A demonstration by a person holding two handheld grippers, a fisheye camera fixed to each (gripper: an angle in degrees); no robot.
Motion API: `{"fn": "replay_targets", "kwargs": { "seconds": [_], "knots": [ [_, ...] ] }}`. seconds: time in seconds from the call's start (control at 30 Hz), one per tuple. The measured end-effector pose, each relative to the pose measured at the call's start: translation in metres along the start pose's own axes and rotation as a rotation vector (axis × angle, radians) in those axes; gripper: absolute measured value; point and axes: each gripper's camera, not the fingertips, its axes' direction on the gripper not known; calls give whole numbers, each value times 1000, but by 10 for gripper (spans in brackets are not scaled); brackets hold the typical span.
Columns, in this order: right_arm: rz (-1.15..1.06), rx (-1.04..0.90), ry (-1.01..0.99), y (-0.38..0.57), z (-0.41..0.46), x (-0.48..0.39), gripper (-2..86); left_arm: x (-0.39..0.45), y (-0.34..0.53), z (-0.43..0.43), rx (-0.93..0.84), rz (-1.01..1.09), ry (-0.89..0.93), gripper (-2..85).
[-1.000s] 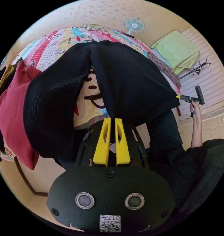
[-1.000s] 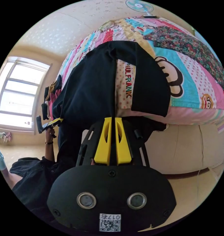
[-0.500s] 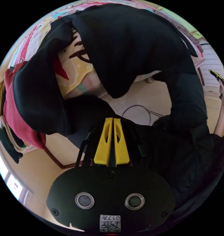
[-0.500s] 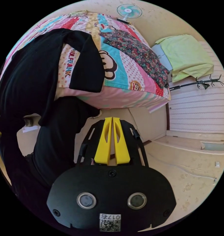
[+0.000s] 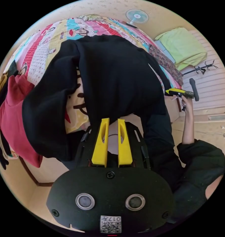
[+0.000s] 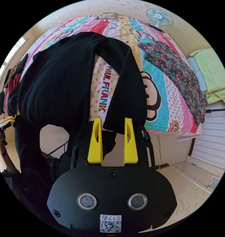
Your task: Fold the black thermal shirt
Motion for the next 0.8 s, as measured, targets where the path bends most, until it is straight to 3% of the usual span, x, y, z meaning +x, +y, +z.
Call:
{"fn": "replay_targets", "kwargs": {
  "seconds": [0.23, 0.47, 0.6, 0.8],
  "knots": [
    [89, 131, -19, 14, 20, 21, 152, -22, -48, 79, -60, -76, -18, 48],
    [124, 134, -126, 25, -3, 66, 40, -76, -22, 87, 68, -177, 266, 3],
    [26, 255, -82, 17, -74, 67, 31, -84, -17, 92, 90, -157, 268, 0],
    [-209, 555, -369, -44, -200, 40, 28, -89, -9, 95, 131, -146, 257, 0]
  ]
}}
